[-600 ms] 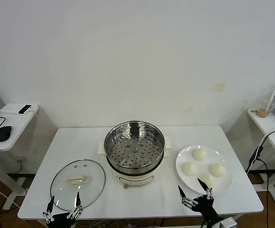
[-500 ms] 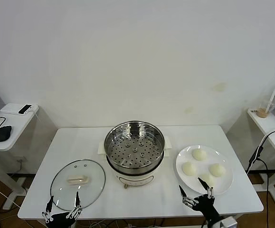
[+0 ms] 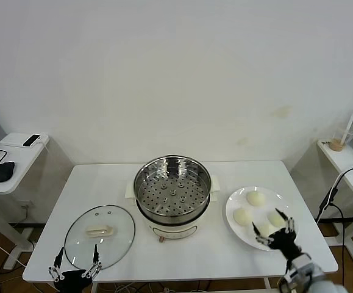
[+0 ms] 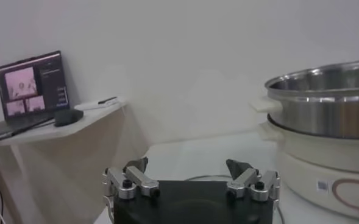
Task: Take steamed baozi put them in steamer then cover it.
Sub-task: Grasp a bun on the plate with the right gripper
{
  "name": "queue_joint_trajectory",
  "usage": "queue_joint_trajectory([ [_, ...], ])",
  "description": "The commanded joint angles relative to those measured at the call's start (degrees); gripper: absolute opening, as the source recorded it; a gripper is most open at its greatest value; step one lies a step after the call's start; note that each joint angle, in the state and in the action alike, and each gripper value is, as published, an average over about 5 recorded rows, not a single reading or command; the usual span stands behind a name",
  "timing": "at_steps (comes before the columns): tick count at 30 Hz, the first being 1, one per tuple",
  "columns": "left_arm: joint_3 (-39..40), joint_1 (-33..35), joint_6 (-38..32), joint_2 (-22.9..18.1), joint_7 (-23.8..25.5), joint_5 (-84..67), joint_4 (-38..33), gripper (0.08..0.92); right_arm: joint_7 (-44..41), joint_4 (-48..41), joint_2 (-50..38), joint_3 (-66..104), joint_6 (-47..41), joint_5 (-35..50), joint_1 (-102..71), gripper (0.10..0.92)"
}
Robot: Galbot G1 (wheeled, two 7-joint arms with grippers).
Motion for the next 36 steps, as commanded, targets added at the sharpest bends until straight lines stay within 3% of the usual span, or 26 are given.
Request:
queue_joint_trajectory([
  [1, -0.67, 0.06, 1.00, 0.04, 1.43, 2.62, -0.27, 0.823, -8.62, -4.46, -7.36, 1.65, -4.27, -12.56, 9.54, 0.823],
  [6, -0.77, 0.06, 0.50, -0.15, 1.78, 3.43, -0.11, 0.823, -20.47, -12.92, -14.19, -6.71, -2.44, -19.18, 22.23, 0.823],
  [17, -1.64, -0.30, 0.34, 0.12, 1.68, 3.54, 0.26, 0.823, -41.69, -31.05, -24.06, -41.55, 1.53, -10.69, 55.73, 0.823],
  [23, -2.55, -0.97, 0.34, -0.06, 1.21, 3.32, 1.14, 0.823, -45.05, -40.84, -18.68, -57.01, 0.40, -7.26, 68.17, 0.823],
  [36, -3.58, -0.63, 0.18, -0.42, 1.29, 3.53, 1.14, 0.823, -44.72, -53.53, -7.03, -61.82, 0.34, -7.87, 72.24, 0.823],
])
